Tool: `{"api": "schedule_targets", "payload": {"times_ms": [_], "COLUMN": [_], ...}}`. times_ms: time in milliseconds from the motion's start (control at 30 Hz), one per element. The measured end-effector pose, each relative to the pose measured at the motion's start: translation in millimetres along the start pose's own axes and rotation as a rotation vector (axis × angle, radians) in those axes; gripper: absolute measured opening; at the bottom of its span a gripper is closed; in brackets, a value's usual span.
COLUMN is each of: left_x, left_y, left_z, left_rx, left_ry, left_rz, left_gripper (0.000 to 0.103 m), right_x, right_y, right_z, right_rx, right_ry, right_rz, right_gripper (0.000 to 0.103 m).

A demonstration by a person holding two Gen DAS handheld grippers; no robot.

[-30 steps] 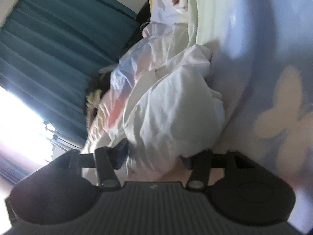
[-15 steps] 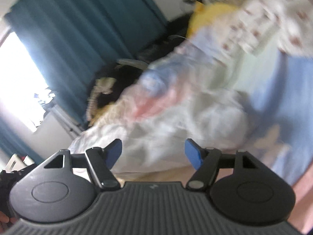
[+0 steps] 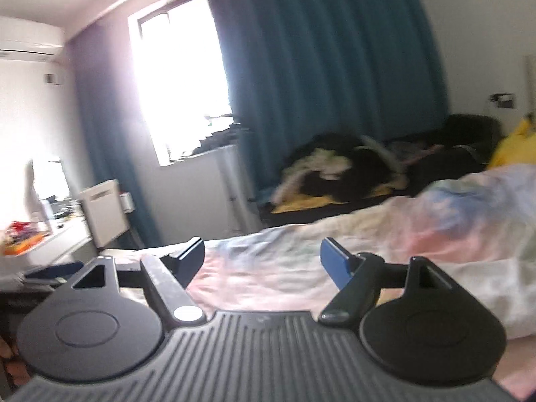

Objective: Fold clothes

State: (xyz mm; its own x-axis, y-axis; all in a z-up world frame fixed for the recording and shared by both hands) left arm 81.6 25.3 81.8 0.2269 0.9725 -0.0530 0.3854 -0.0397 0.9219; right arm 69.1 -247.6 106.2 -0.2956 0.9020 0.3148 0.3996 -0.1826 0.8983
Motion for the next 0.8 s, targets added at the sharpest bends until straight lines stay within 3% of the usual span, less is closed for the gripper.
{"api": "schedule_targets", "payload": {"times_ms": [200, 333, 800], "left_x": [16, 22, 31], "left_y": [-29, -44, -82], "left_z": [-2, 15, 49], "left_rx": [-0.012, -0.011, 0.039], "left_ry": [0.099, 0.127, 0.191], "left_rz": [-0.017, -0.063, -0.038], "left_gripper": [0.103, 0.103, 0.103], "right_x": [23, 11, -20], "right_y": [-29, -52, -102], "right_z": [35, 59, 89], "right_rx": [0.027, 0.064, 0.125], "right_ry": [0.06, 0.02, -0.033], "right_rz": [-0.01, -0.057, -0.052], "right_gripper": [0.078, 0.078, 0.08]}}
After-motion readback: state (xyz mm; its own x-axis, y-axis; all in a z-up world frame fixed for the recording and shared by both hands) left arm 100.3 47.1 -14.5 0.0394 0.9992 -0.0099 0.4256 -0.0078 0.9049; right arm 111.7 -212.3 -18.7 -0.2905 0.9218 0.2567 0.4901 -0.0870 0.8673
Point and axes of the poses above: each gripper's, at about its wrist camera, not at the fingertips, and z roughly the way its jaws point, x to its left, y to its top, the point moved 6 cm from there along z, roughly the way its jaws point, and after that the axes turned 5 degrees about x, right-handed, at the moved point
